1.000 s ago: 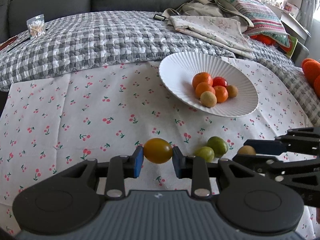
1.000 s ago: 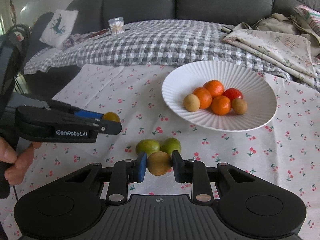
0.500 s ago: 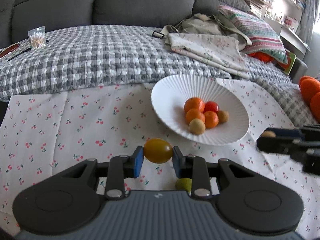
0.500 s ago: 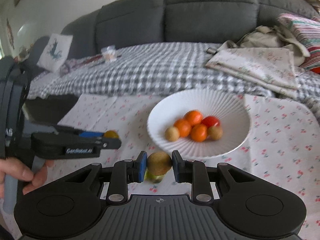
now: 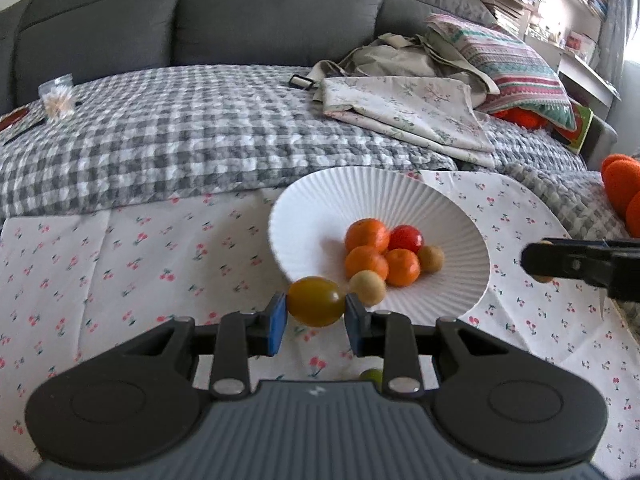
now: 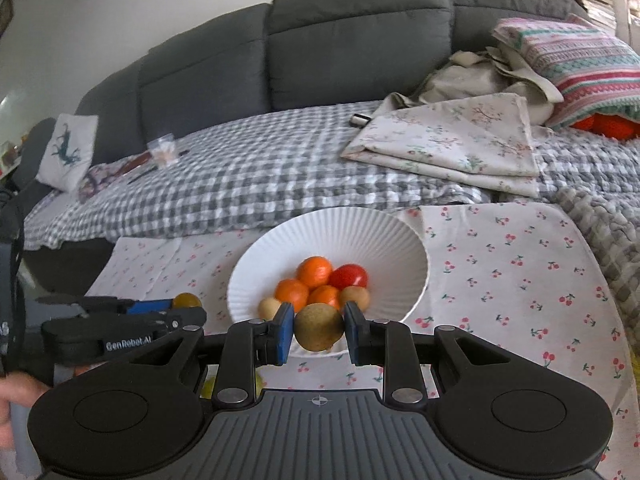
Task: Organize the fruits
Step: 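Carry tomato and kiwi into the white bowl and open both tools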
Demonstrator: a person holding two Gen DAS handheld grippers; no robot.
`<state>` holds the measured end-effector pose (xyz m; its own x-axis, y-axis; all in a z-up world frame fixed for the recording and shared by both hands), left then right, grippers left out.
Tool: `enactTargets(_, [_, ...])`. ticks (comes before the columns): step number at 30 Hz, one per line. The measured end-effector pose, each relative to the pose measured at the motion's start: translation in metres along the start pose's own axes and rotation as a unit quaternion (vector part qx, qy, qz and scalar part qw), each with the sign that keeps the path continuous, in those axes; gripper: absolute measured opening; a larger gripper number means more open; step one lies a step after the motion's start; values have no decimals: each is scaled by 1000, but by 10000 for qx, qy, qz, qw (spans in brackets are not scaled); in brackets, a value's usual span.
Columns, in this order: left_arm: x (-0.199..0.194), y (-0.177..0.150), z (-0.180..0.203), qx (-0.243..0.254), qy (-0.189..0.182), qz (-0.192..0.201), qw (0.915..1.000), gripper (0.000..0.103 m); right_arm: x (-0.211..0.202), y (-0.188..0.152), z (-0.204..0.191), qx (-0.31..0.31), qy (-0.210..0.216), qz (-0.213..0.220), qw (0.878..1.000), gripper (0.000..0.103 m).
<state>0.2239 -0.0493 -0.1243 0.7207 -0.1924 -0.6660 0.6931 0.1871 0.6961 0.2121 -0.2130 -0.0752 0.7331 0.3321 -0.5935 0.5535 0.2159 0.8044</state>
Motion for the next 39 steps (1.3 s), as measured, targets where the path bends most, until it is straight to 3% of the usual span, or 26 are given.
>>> enactTargets(10, [23,4,18,189,34,-4,9998,29,28,-4,17,90,-160,-198,9996,25])
enactTargets(33, [65,22,3,-156,-87,-102,9998,30,84,-22,-1,-438,63,-567,9974,28])
enactTargets(37, [57,28,3,-246,-98,97,9996,60,84,-21,1,-392,7,-560,9977,31])
enactTargets(39, [51,30,7,-188,-130,205,9995,62,81,-19,3,-353,-36,-525,9980,32])
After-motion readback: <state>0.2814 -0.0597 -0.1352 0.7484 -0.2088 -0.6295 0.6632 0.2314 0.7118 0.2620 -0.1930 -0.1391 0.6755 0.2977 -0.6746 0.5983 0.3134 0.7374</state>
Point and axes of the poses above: each gripper's, at about its wrist camera, not at the fingertips, and x roughly the way its jaws point, z to its right, y to its top, the point moved 10 cm from there along x, roughly the way its jaws point, and after that the axes turned 14 degrees about -x, right-handed, at the moved point
